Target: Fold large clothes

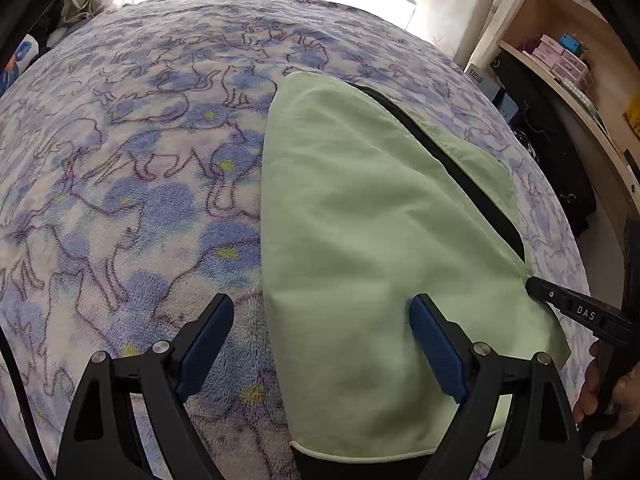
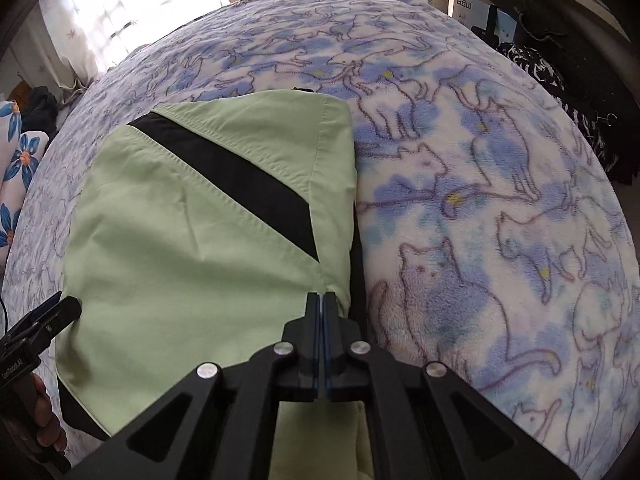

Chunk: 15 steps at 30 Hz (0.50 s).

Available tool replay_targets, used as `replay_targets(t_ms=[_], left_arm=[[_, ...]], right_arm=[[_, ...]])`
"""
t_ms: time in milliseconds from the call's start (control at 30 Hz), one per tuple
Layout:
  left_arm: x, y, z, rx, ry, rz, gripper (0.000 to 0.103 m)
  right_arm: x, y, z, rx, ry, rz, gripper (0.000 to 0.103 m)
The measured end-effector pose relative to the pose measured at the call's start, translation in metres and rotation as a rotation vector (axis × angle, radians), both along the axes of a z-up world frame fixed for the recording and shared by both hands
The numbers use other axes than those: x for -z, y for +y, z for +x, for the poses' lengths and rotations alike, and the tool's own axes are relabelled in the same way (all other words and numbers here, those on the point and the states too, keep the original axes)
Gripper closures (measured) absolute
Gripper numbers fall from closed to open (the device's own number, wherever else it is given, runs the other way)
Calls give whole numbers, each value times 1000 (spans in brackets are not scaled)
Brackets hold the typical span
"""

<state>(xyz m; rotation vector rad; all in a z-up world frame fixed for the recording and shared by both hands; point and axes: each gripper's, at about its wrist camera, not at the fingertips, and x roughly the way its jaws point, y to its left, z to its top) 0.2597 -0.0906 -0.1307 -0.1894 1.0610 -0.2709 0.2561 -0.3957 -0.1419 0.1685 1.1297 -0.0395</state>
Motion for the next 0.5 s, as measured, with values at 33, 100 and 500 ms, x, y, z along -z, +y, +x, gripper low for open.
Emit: replay_targets(t_ms=[33,100,500], left_arm=[[-1,1,-1,0,-3,5,15],[-4,2,-3,2,-8,20,15],[-18,8,-15,0,1,38,15]], right_arm=[[0,0,-1,4,1,5,101],[0,-1,-1,16,4,19,101],[-12,0,-14,49,36,42,99]])
